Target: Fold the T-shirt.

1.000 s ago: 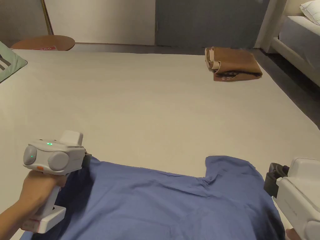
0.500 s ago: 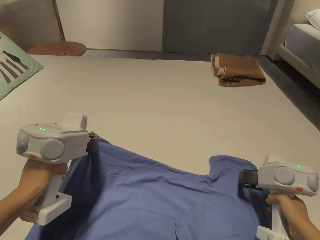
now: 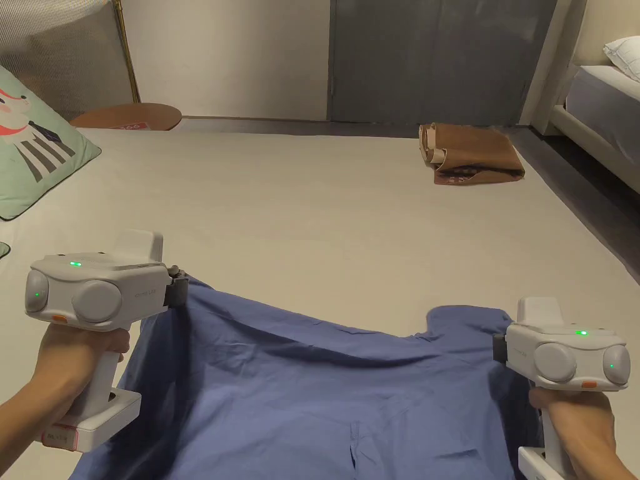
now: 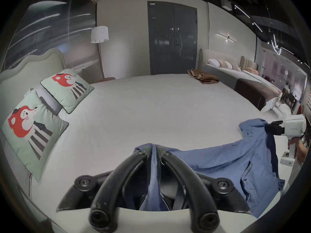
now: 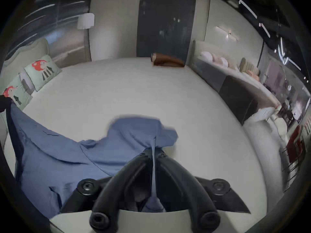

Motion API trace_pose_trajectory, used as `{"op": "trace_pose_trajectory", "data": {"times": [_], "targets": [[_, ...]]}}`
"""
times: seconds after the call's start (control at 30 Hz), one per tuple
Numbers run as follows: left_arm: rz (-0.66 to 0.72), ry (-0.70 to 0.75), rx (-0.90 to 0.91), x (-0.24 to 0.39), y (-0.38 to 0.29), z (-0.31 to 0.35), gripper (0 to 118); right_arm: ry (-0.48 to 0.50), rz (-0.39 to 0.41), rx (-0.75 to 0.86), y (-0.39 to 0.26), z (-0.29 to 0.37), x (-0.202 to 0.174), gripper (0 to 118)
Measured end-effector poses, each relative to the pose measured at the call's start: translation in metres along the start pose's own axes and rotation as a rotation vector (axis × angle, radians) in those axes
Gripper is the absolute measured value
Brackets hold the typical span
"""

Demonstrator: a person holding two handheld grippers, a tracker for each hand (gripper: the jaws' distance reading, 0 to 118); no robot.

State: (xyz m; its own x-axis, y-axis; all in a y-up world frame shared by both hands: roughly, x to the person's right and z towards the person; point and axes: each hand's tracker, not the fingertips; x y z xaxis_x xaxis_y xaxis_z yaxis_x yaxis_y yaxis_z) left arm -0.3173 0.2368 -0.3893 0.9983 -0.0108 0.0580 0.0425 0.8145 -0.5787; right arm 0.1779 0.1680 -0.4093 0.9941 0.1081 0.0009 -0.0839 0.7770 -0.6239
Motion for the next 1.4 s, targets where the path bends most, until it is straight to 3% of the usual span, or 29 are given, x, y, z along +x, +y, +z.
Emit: {"op": "trace_pose_trajectory", "data": {"times": [0.3,0.67,0.87,1.0,1.2,1.3,1.4], "targets": [[0.117,0.076,0.253,-0.030,0.063,0.076,2,-0.058,0.092,0.447,0.104,0.117,-0.010,1],[0.151,0.160,0.545,-0.051,0.209,0.154,2,-0.059,0.005,0.793,0.265,0.194,-0.007,1],[0.147,0.224,0.615,-0.057,0.271,0.146,2,-0.051,-0.021,0.874,0.324,0.206,-0.011,1],[0.144,0.257,0.613,-0.063,0.277,0.115,2,-0.006,-0.062,0.871,0.332,0.185,-0.017,1],[0.142,0.252,0.547,-0.074,0.230,0.054,2,0.027,-0.041,0.798,0.293,0.127,-0.025,1],[0.151,0.236,0.493,-0.075,0.195,0.022,2,0.074,-0.094,0.708,0.264,0.086,-0.024,1],[0.135,0.222,0.418,-0.070,0.156,0.000,2,0.067,-0.088,0.638,0.227,0.053,-0.027,1]]}}
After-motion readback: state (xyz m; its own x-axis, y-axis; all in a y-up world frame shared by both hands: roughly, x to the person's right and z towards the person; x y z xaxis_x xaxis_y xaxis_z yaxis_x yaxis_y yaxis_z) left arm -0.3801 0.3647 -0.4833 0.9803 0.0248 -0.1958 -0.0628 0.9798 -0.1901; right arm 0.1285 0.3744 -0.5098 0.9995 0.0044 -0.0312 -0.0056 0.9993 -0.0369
